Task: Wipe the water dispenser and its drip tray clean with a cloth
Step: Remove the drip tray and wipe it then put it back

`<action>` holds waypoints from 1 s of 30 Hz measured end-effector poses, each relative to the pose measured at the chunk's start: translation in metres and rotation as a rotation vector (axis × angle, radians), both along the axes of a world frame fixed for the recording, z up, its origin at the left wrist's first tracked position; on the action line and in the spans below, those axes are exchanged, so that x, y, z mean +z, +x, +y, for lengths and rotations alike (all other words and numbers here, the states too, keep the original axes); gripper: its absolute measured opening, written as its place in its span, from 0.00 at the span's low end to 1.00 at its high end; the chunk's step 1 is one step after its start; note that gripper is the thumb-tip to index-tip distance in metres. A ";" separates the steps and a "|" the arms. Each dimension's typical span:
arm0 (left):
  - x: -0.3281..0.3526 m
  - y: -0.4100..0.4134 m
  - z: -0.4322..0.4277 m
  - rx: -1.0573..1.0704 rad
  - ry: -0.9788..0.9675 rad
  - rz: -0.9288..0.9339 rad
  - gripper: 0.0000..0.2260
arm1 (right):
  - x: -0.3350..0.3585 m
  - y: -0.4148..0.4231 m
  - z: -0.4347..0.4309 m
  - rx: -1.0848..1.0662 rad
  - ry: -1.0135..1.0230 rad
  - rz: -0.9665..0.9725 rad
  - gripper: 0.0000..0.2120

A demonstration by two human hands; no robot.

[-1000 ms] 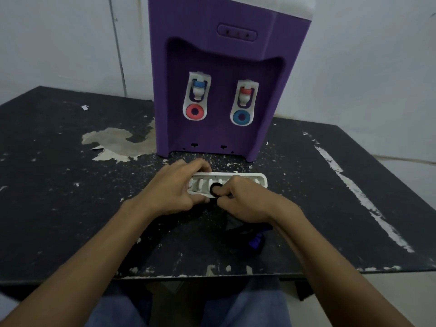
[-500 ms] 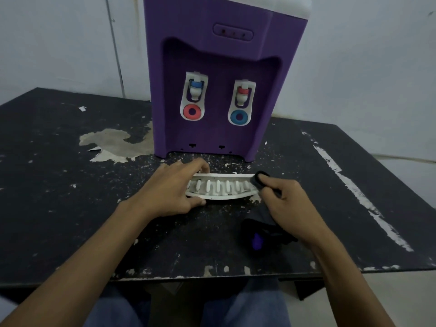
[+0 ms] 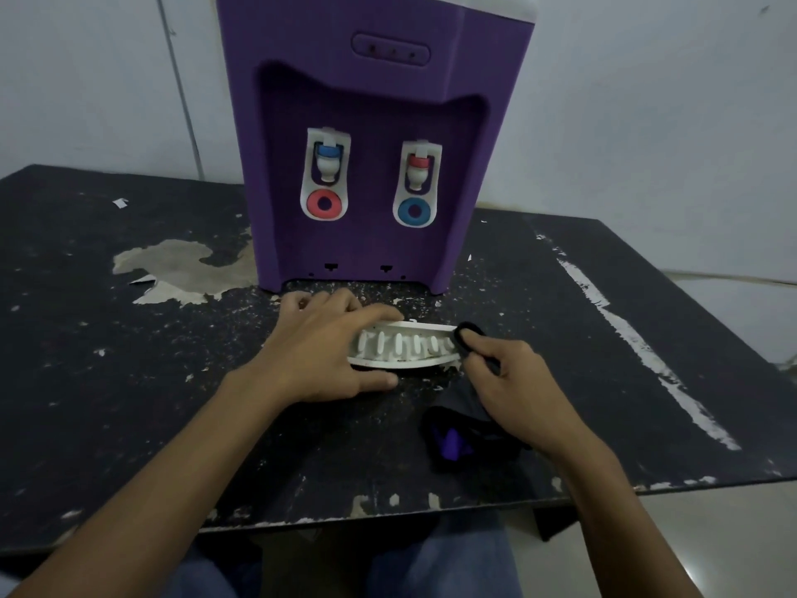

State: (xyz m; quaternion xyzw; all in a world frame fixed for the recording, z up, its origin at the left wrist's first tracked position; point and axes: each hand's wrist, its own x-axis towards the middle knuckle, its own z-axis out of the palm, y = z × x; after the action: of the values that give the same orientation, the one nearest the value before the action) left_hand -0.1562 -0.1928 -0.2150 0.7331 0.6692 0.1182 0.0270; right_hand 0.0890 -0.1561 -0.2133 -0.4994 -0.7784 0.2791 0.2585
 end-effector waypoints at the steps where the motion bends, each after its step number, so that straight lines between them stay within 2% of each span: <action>1: -0.003 0.002 0.000 0.019 0.030 -0.009 0.33 | 0.000 0.000 -0.001 0.003 0.009 -0.007 0.19; 5: -0.010 0.003 0.001 0.045 0.066 -0.055 0.33 | 0.005 -0.009 -0.009 0.030 0.166 -0.100 0.19; 8: -0.011 0.004 0.001 0.045 0.084 -0.057 0.34 | 0.009 -0.024 -0.014 0.149 0.294 -0.203 0.16; 12: -0.011 0.004 0.002 0.030 0.081 -0.068 0.32 | 0.013 -0.039 -0.009 0.210 0.440 -0.494 0.20; 18: -0.010 0.005 0.006 0.000 0.094 -0.015 0.28 | 0.030 -0.048 -0.002 0.263 0.606 -0.857 0.14; 27: -0.007 0.004 0.002 -0.050 0.134 -0.010 0.28 | 0.067 -0.061 0.008 0.626 0.617 -1.181 0.10; 30: -0.008 0.001 0.004 -0.051 0.118 -0.012 0.30 | 0.061 -0.059 0.006 0.630 0.568 -1.148 0.10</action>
State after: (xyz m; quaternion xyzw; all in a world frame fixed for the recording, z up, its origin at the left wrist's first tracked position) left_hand -0.1549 -0.1888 -0.2233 0.7495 0.6420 0.1612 -0.0090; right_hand 0.0296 -0.1503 -0.1526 -0.2323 -0.9415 -0.1800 -0.1647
